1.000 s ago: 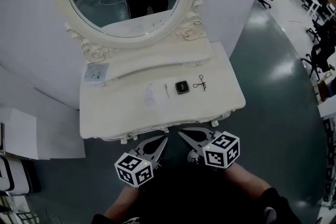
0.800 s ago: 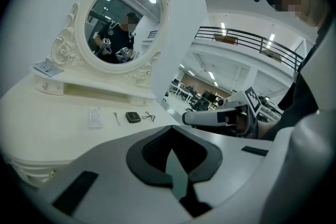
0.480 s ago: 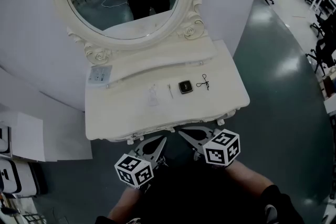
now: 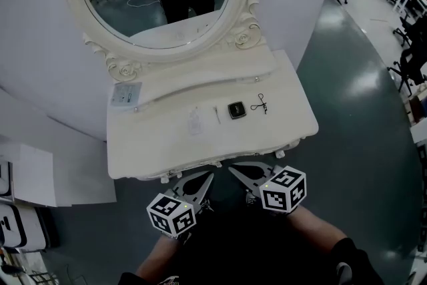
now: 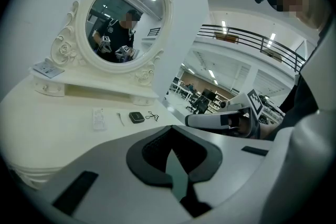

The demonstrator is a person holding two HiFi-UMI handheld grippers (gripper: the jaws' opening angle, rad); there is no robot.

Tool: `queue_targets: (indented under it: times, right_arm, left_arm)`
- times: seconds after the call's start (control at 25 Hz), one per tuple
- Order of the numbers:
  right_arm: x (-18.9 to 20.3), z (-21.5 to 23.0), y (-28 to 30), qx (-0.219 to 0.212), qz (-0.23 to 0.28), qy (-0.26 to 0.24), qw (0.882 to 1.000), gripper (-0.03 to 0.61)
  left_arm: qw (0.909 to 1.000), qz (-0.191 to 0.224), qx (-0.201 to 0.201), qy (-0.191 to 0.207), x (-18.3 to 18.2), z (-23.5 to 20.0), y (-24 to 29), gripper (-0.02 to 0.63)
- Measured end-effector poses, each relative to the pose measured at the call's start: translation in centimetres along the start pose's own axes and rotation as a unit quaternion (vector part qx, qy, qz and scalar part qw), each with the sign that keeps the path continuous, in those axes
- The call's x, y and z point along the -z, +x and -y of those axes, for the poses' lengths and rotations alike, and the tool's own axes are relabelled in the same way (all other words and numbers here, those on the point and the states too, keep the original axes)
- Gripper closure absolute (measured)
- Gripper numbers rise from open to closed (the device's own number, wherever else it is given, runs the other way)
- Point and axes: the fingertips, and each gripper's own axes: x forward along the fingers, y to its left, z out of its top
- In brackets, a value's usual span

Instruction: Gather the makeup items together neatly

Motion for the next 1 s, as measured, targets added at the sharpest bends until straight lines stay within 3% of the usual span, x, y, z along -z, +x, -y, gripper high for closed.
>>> queue_targets:
  times: [1.0]
  right_arm:
    - [-0.2,2.3,0.1,0.009,-0.012,0.005,1.0,0.549]
  left_arm:
    - [0.9998,-0.013,0.013,-0.008,-0.1,-0.4,2.8,0.606]
